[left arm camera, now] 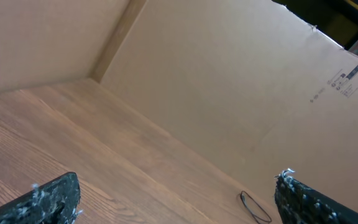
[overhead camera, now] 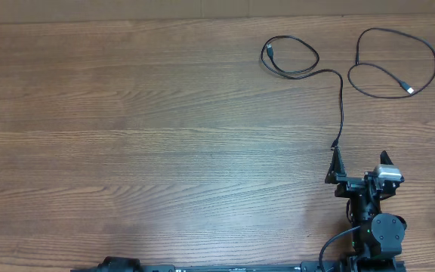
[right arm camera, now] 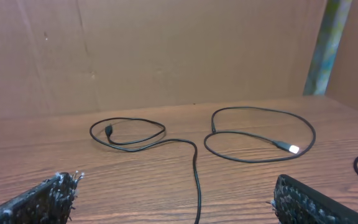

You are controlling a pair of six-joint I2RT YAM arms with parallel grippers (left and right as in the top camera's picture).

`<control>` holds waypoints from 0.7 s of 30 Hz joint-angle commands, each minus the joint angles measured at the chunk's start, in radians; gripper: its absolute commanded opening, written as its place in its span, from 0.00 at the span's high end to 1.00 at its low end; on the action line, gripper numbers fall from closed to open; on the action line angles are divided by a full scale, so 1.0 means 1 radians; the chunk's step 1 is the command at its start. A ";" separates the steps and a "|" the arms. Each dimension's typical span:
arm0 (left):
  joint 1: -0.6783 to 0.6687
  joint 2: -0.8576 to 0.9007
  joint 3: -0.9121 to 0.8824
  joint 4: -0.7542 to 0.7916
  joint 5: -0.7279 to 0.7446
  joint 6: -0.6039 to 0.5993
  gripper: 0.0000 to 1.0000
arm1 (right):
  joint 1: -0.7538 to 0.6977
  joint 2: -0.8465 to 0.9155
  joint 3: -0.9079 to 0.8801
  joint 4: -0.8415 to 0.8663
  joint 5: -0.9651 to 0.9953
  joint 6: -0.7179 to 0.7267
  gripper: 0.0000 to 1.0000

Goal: Untangle cables

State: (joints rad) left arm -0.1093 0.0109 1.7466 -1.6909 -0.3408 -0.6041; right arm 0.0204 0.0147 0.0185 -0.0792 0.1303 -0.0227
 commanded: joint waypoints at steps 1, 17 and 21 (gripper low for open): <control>0.006 -0.005 -0.005 0.002 -0.006 -0.009 0.00 | 0.000 -0.012 -0.011 0.006 -0.008 -0.012 0.00; 0.004 -0.005 -0.141 0.133 -0.111 -0.010 0.00 | 0.000 -0.012 -0.011 0.006 -0.008 -0.012 0.00; 0.004 -0.005 -0.278 0.265 -0.110 -0.010 0.00 | 0.000 -0.012 -0.011 0.006 -0.008 -0.012 0.00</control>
State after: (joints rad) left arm -0.1093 0.0101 1.5631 -1.4853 -0.4313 -0.6041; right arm 0.0200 0.0147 0.0185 -0.0784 0.1303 -0.0231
